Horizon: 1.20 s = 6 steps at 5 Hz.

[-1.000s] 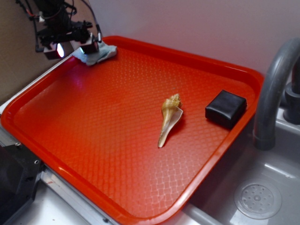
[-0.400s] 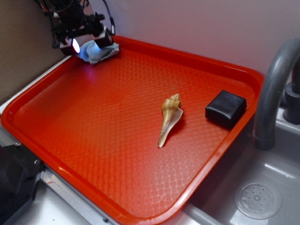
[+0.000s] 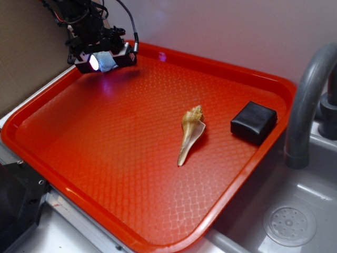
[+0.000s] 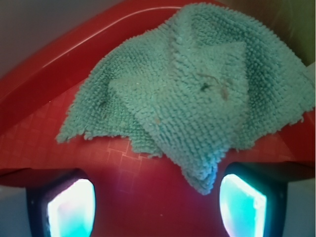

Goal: Grab the blue cloth.

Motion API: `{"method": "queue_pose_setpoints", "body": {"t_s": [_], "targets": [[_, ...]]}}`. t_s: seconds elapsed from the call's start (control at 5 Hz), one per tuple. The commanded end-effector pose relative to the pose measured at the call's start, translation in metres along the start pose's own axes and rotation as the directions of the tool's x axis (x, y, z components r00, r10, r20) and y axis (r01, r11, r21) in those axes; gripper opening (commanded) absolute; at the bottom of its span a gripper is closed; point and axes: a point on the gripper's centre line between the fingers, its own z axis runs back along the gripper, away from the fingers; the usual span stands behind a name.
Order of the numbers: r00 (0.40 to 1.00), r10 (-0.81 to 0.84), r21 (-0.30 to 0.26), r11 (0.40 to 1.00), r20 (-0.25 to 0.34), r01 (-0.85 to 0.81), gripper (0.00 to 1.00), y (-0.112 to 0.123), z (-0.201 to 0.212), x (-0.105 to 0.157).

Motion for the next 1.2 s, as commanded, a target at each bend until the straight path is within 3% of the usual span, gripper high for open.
{"method": "queue_pose_setpoints", "body": {"t_s": [0.0, 0.2, 0.4, 0.8, 1.0], "targets": [[0.998, -0.019, 0.009, 1.000, 0.068, 0.019, 0.63, 0.009, 0.006, 0.024], [0.997, -0.008, 0.027, 1.000, 0.071, 0.006, 0.00, 0.007, 0.008, 0.032], [0.997, 0.006, 0.015, 1.000, 0.072, -0.007, 0.99, 0.010, 0.012, 0.042], [0.995, 0.029, 0.043, 0.998, 0.097, -0.034, 1.00, 0.023, 0.012, 0.055], [0.994, 0.058, 0.052, 0.997, 0.094, -0.063, 0.90, 0.031, 0.008, 0.056]]}}
